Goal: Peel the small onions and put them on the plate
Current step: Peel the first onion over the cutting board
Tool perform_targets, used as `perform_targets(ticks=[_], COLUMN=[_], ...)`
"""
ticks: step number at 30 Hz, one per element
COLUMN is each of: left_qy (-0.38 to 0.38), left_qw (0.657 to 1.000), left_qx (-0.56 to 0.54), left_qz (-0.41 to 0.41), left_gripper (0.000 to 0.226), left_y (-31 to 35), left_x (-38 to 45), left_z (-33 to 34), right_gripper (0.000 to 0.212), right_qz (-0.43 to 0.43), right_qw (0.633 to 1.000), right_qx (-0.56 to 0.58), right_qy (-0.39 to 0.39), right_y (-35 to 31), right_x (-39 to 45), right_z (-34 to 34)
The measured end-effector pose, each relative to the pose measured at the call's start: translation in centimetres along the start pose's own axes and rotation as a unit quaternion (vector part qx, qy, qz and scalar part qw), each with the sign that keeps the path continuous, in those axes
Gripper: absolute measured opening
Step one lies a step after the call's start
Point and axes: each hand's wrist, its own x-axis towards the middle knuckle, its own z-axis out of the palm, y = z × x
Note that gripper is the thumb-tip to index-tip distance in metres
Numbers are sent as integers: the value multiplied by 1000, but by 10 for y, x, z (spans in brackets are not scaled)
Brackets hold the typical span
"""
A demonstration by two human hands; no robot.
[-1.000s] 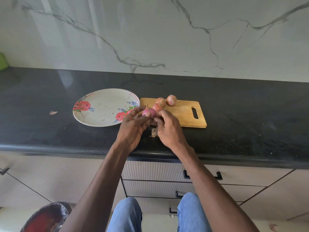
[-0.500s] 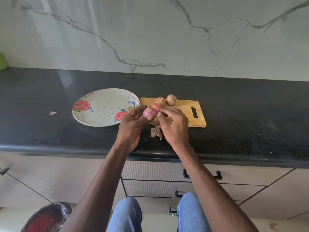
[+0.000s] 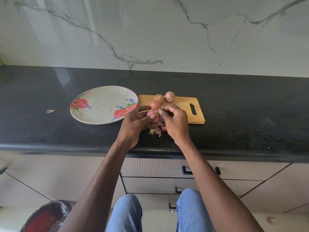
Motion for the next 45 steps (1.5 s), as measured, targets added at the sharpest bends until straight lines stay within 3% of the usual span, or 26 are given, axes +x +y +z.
perform_targets(ticks=[7,15,21,29,38,45], left_qy=[2,-4,12,31,49,56], left_qw=[1000,1000,998,997,994,991], left_qx=[13,-18,-43,-58,-85,-97], left_qz=[6,-17,-32,-37,-53,-71], left_gripper=[27,24,28,21,20,21], left_y=[1,3,5,9,15,17], left_x=[1,1,2,0,-2,-2], left_z=[-2,0,0,1,1,0], right_gripper=[3,13,6,17,11,10], right_qz=[-66,-128,-83,-33,-164,-259], right_qw=[995,985,994,999,979,951], right_qx=[-81,-118,-66,-13,-82,-157], right_qy=[-6,13,6,-24,-93,-63], right_y=[0,6,4,-1,-9,-12], right_x=[-2,-6,-3,2,14,16], right_z=[4,14,7,-3,-17,-3])
